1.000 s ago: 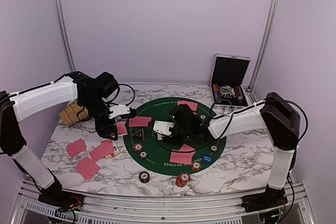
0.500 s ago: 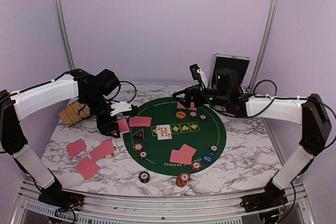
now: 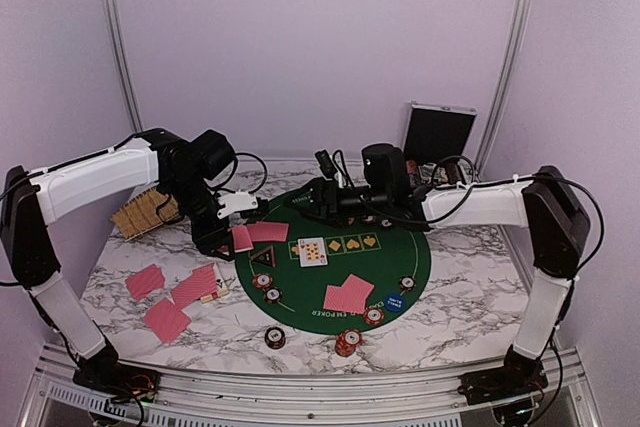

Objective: Distribute texas hold em gaming equipment

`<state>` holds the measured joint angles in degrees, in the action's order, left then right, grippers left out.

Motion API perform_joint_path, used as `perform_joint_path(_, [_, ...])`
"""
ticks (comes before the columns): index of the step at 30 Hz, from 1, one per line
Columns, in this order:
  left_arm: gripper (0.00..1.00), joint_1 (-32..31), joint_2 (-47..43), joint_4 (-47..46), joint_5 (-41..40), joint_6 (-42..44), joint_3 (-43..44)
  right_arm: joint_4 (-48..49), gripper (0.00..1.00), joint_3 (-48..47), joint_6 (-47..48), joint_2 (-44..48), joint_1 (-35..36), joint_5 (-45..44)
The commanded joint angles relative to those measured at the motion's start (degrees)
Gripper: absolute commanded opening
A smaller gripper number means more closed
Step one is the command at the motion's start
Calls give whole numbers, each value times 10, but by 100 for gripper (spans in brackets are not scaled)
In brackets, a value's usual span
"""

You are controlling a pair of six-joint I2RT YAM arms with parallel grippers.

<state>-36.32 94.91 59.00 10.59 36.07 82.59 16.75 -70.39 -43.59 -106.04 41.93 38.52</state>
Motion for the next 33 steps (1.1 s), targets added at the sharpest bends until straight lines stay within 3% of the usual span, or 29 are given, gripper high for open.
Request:
perform_joint_path(1, [61, -5, 7, 17, 12, -6, 19, 49, 96, -9, -86, -26, 28, 8])
perform_joint_path(11, [61, -6, 1, 17, 9, -6, 16, 221, 94, 36, -215, -76, 52, 20])
perform_joint_path(22, [61, -6, -3, 16, 2, -5, 16, 223, 94, 69, -204, -37, 51, 21])
perform_joint_path(33, [60, -7, -9, 18, -1, -10, 38, 252, 93, 41, -231, -86, 84, 23])
